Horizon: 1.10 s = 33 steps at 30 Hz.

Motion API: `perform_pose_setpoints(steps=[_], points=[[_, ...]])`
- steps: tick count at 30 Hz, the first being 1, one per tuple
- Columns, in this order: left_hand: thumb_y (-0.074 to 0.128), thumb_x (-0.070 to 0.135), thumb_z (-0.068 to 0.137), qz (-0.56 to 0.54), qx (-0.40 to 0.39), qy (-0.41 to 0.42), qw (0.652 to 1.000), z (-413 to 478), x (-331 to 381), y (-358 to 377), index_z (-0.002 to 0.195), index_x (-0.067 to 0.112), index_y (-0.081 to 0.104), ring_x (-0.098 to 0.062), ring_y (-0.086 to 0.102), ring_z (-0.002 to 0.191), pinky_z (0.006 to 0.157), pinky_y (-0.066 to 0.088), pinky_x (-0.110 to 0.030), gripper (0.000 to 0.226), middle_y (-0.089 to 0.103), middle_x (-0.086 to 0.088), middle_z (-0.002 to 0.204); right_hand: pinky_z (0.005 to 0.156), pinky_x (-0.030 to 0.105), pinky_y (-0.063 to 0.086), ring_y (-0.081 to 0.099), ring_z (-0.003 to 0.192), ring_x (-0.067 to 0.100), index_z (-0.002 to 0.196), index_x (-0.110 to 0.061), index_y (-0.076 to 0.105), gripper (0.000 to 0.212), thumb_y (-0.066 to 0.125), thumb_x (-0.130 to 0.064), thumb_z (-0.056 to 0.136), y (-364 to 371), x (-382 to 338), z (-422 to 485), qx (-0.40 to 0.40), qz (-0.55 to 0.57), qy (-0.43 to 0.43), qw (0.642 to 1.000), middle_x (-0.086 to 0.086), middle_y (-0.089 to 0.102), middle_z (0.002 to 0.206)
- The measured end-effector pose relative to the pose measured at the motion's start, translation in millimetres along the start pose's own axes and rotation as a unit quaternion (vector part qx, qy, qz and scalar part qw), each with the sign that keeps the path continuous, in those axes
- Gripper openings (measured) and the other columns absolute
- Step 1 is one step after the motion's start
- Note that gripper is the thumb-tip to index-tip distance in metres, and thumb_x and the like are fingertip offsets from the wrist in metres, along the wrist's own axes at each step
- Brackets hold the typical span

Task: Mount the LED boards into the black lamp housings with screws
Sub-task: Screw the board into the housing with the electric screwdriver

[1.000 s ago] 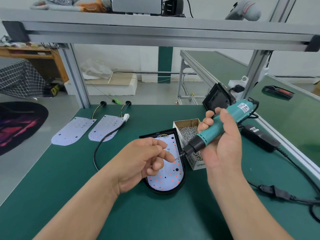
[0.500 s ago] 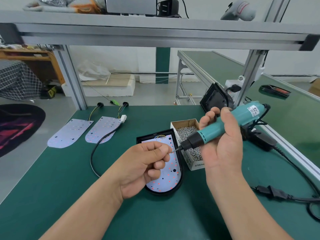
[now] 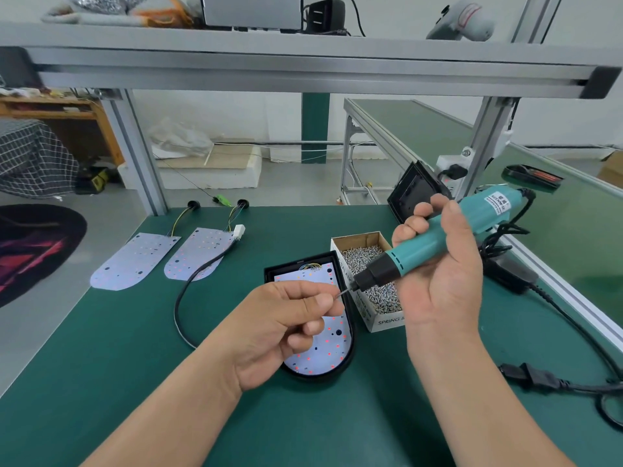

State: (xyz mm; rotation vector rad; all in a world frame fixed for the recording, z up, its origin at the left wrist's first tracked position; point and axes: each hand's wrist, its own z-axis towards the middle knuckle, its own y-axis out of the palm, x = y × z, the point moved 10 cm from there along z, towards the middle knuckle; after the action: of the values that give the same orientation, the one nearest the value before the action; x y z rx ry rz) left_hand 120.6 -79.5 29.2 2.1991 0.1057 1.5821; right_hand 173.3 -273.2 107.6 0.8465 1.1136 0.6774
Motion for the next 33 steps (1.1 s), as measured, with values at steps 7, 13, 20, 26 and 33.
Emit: perform_pose_setpoints(steps=[7,13,20,26,33], points=[[0.08,0.014,0.082,0.005,0.006,0.023,1.0,1.1,2.5,-0.3,0.098,0.004,0.084,-0.009,0.051,0.055,0.042,0.036,-0.016,0.019,0.074,-0.014,0.092,0.068,0.028,0.054,0.059,0.072,0.014,0.113,-0.012,0.053,0.018,0.067,-0.019,0.104,-1.6,1.0,1.0,0.008,-0.012,-0.009,1.0,0.004,0.063,0.094],[0.071,0.005,0.093,-0.002,0.0,0.02,1.0,1.4,3.3,0.2,0.099,0.005,0.084,-0.009,0.049,0.056,0.044,0.035,-0.017,0.015,0.074,-0.015,0.094,0.066,0.027,0.051,0.055,0.069,0.014,0.108,-0.014,0.055,0.011,0.064,-0.018,0.105,-2.2,2.0,1.5,0.0,-0.028,-0.014,1.0,0.003,0.062,0.092],[0.071,0.004,0.098,0.111,0.045,0.076,0.99,-0.3,12.6,-7.3,0.098,0.013,0.084,-0.01,0.047,0.055,0.048,0.036,-0.018,0.016,0.078,-0.012,0.088,0.065,0.027,0.051,0.055,0.07,0.014,0.107,-0.013,0.057,0.009,0.064,-0.02,0.106,3.2,4.6,2.6,-0.02,-0.059,-0.01,0.998,0.005,0.062,0.092],[0.07,0.006,0.1,0.192,0.057,0.1,0.975,-2.3,18.1,-7.6,0.105,0.016,0.081,-0.011,0.047,0.057,0.052,0.038,-0.017,0.016,0.081,-0.009,0.09,0.063,0.026,0.05,0.055,0.068,0.014,0.106,-0.013,0.056,0.011,0.063,-0.021,0.106,0.6,8.7,3.3,-0.005,-0.079,-0.007,0.997,0.005,0.062,0.09],[0.065,0.015,0.105,0.183,0.057,0.095,0.977,-1.4,18.9,-10.6,0.111,0.015,0.08,-0.01,0.048,0.058,0.052,0.04,-0.018,0.017,0.08,-0.008,0.091,0.063,0.025,0.051,0.055,0.067,0.012,0.118,-0.011,0.049,0.023,0.065,-0.02,0.105,-17.7,17.8,5.1,0.051,-0.047,0.02,0.997,0.005,0.063,0.089]])
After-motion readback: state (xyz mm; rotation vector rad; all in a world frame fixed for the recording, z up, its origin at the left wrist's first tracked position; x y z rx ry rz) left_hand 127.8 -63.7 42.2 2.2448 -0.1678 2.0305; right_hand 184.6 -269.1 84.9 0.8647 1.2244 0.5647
